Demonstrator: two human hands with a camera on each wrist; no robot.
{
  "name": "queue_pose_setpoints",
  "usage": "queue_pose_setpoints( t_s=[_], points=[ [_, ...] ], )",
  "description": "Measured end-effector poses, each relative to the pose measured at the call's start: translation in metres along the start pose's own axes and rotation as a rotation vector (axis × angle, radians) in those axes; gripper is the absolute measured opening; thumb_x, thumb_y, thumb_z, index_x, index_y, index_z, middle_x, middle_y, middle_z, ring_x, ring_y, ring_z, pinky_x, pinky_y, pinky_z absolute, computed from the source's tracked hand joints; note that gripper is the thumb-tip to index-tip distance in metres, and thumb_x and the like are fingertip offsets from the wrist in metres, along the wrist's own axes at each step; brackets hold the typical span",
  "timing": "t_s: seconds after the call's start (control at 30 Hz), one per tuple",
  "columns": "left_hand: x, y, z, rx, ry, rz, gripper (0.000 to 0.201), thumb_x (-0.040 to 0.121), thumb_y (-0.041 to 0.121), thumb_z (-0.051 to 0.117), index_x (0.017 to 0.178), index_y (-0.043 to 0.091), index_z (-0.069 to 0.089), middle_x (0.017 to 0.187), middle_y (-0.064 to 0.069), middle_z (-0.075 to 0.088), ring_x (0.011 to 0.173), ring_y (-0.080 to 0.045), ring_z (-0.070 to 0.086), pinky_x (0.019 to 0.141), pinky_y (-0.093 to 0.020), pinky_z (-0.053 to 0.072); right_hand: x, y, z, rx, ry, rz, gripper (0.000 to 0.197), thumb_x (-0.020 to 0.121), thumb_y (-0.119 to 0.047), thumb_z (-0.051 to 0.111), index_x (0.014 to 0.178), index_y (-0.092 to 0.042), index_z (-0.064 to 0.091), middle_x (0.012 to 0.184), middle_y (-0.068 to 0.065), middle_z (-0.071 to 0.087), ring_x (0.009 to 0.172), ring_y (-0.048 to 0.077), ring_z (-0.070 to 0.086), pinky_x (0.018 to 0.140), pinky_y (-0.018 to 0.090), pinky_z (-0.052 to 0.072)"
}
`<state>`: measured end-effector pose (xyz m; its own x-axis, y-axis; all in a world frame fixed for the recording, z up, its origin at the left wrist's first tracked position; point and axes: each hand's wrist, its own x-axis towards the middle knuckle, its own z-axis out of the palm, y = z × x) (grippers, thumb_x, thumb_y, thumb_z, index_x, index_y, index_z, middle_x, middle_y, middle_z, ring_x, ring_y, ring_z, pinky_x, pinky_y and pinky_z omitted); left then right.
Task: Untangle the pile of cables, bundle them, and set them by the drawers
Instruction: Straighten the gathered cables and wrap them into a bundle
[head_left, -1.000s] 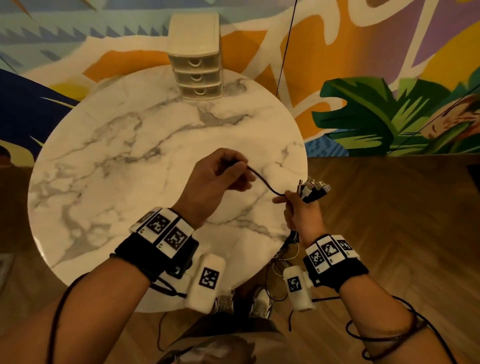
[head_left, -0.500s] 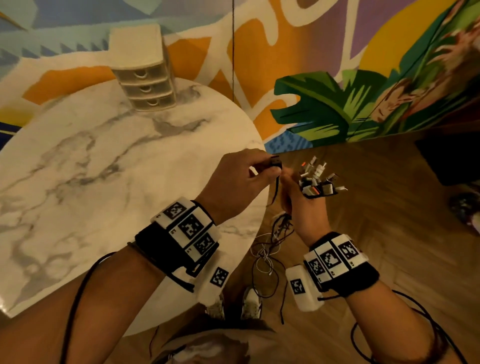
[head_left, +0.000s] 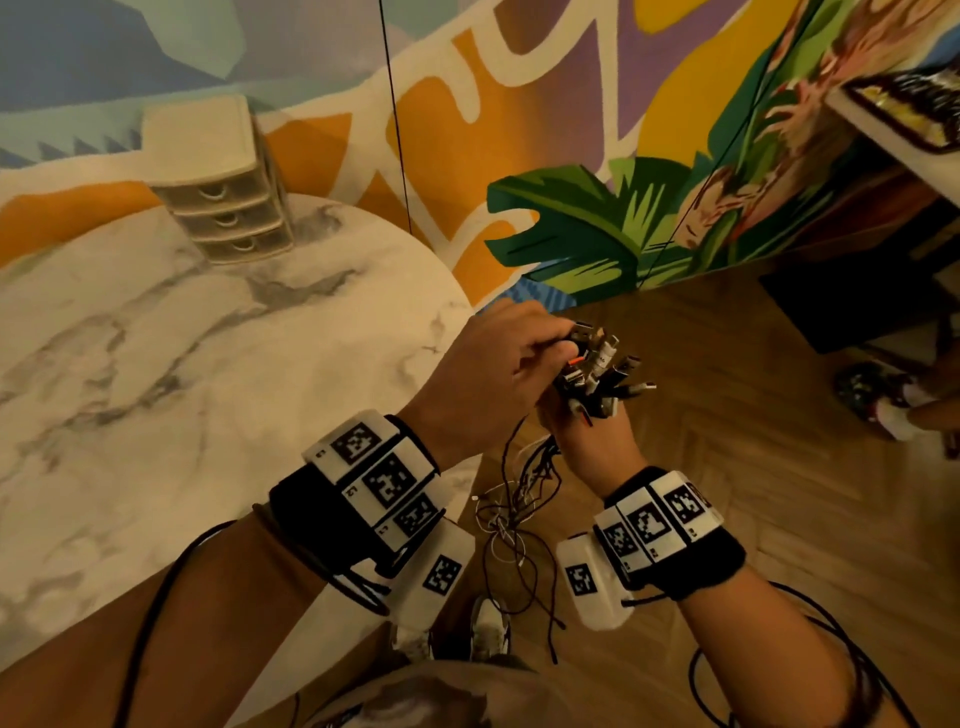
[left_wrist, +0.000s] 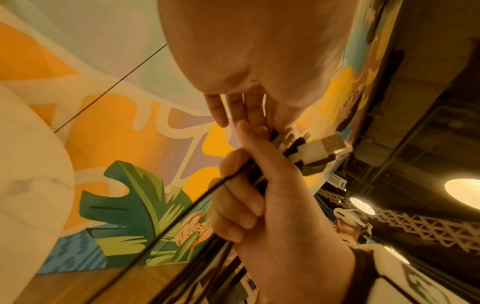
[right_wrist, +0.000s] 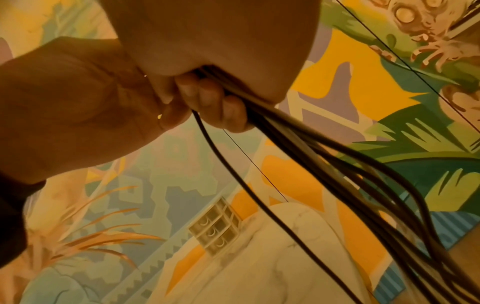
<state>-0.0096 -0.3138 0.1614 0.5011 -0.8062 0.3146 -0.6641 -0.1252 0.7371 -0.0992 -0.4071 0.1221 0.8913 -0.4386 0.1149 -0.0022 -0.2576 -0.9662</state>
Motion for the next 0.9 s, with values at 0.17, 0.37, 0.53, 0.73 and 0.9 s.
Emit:
queue_pose_setpoints(
  t_s=[0.17, 0.37, 0.53, 0.73, 0.9],
  points=[
    [-0.006, -0.015, -0.001, -0.066, -0.057, -0.050, 0.032, 0.087, 0.020, 0.050, 0.116, 0.016, 0.061, 0.108, -0.002, 0.055, 0.101, -0.011, 0.046, 0.087, -0.020, 0.037, -0.004, -0.006, -0.004, -0.078, 0.040, -0.003, 0.037, 0.097, -0.004, 0.047, 0.062, -0.015, 0.053, 0.061, -0.008, 0.051, 0.054, -0.004, 0.051, 0.053, 0.006, 0.037],
    [-0.013, -0.019, 0.016, -0.386, -0.297, -0.273, 0.045, 0.075, 0.016, 0.069, 0.114, 0.031, 0.051, 0.104, 0.021, 0.053, 0.095, 0.008, 0.051, 0.085, -0.022, 0.043, 0.012, -0.037, -0.012, -0.070, 0.062, -0.052, 0.024, 0.095, -0.016, 0.054, 0.075, -0.028, 0.048, 0.069, -0.011, 0.051, 0.062, -0.006, 0.055, 0.057, 0.008, 0.040],
    [0.010, 0.007, 0.025, -0.626, -0.281, -0.277, 0.028, 0.076, 0.010, 0.052, 0.102, 0.020, 0.053, 0.100, -0.005, 0.055, 0.081, 0.003, 0.057, 0.079, -0.017, 0.049, 0.026, -0.052, -0.019, -0.124, -0.143, -0.029, 0.030, 0.092, -0.021, 0.059, 0.067, -0.032, 0.047, 0.059, -0.014, 0.052, 0.058, 0.000, 0.049, 0.060, 0.015, 0.041],
    [0.020, 0.019, 0.031, -0.793, -0.165, -0.406, 0.023, 0.084, -0.003, 0.051, 0.076, 0.018, 0.053, 0.055, 0.008, 0.053, 0.043, -0.002, 0.052, 0.044, -0.017, 0.045, 0.019, -0.035, -0.035, 0.276, -0.168, 0.059, 0.025, 0.080, -0.022, 0.066, 0.102, -0.011, 0.061, 0.102, 0.009, 0.065, 0.089, 0.014, 0.064, 0.074, 0.024, 0.051],
    [0.028, 0.013, 0.022, -0.949, -0.239, -0.487, 0.054, 0.091, 0.005, 0.044, 0.041, 0.021, 0.030, 0.034, 0.005, 0.026, 0.029, -0.013, 0.019, 0.038, -0.021, 0.019, -0.005, 0.018, -0.011, 0.170, -0.312, 0.203, 0.024, 0.073, -0.025, 0.075, 0.091, -0.013, 0.065, 0.089, 0.011, 0.067, 0.081, 0.023, 0.063, 0.076, 0.038, 0.052]
  ],
)
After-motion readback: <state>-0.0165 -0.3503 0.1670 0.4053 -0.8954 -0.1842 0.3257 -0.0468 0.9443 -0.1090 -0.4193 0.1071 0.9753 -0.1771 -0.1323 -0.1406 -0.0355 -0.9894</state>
